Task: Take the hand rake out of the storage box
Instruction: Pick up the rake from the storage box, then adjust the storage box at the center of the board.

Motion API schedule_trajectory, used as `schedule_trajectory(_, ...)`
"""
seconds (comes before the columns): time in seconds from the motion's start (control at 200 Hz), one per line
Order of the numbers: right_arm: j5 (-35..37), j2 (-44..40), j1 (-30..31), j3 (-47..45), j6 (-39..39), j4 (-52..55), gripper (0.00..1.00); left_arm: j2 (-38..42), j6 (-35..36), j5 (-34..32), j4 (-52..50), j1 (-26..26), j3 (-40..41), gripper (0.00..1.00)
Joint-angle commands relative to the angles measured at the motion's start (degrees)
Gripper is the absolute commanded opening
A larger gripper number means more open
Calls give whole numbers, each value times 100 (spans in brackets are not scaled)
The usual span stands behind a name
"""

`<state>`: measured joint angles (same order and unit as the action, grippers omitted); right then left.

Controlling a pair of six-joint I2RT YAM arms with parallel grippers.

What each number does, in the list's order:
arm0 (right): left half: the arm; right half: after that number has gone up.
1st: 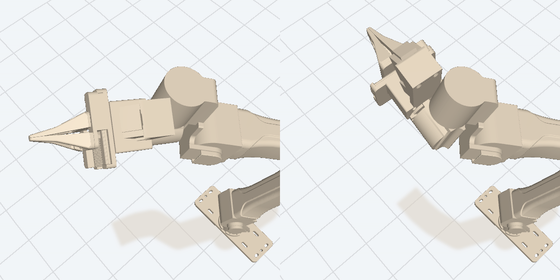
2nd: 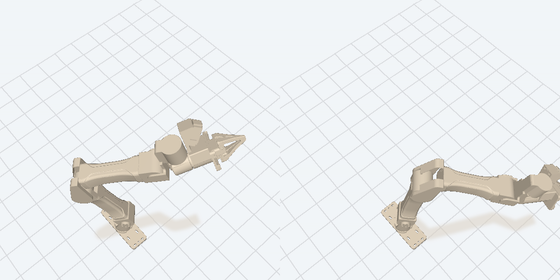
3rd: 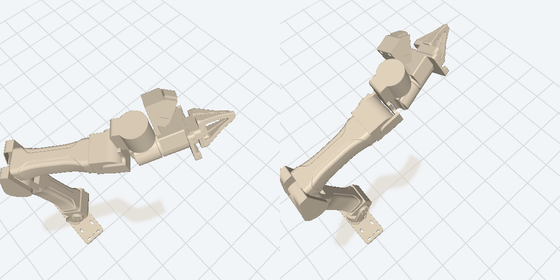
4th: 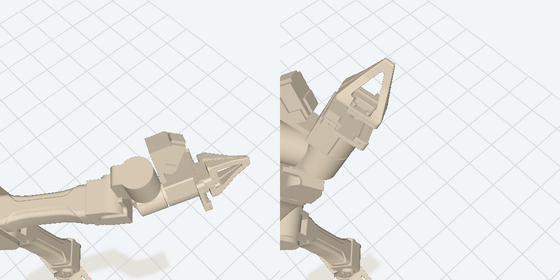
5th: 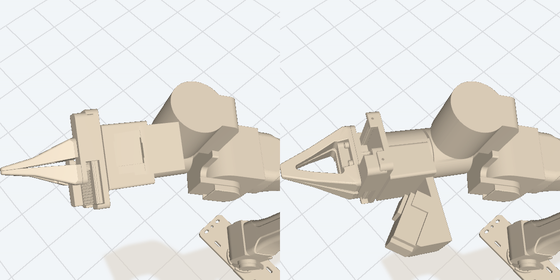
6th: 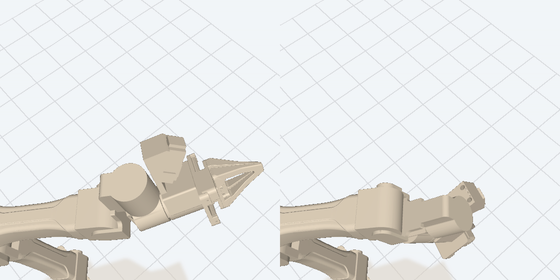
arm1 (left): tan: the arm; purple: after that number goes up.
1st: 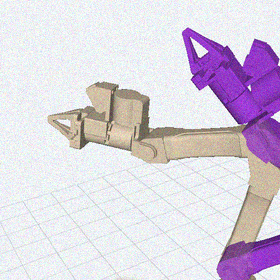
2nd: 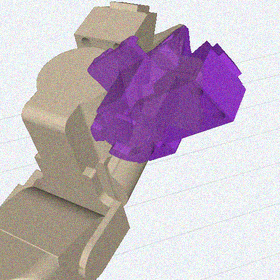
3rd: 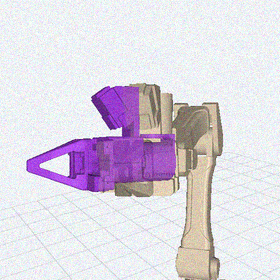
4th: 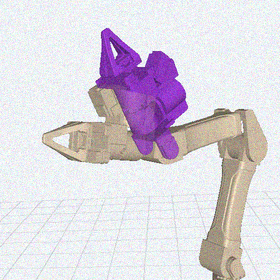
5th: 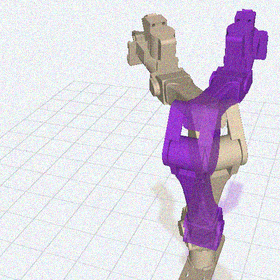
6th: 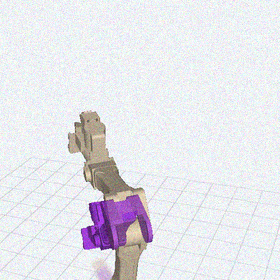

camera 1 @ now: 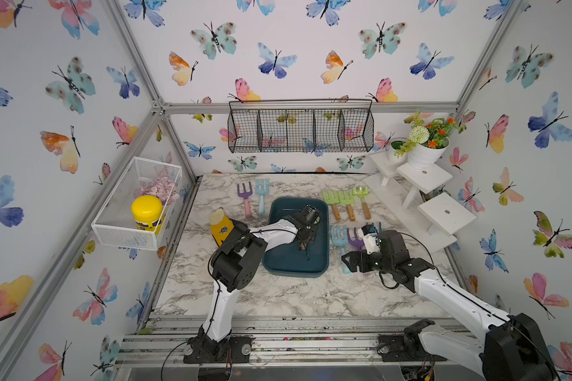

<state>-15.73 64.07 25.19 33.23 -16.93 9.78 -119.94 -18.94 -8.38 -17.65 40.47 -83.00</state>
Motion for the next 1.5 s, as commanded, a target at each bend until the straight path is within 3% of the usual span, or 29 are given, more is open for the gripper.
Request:
schedule_trajectory(0.0, -146, -22, 30, -63, 14, -71, 94, 38, -22, -250, -117, 93, 109, 32)
schedule_trajectory(0.28, -188, -57, 30, -21, -11, -29, 94, 524, -192, -464, -109, 110, 420, 20)
schedule_trajectory(0.421, -298, 31, 30, 46, -73, -135, 94, 1283, -337, -580, 24, 196, 841, 15)
schedule_trajectory(0.751, -387, 974, 30, 785, -111, -207, 94, 2816, -435, -803, -26, 222, 1455, 14)
schedule_trajectory(1.131, 130, 2502, 32, 2170, 66, 142, 91, 4176, -647, -1172, -281, 165, 2205, 14)
schedule_trajectory(1.497, 445, 3566, 165, 3270, 146, 470, 87, 5126, -621, -965, -482, -602, 2916, 14)
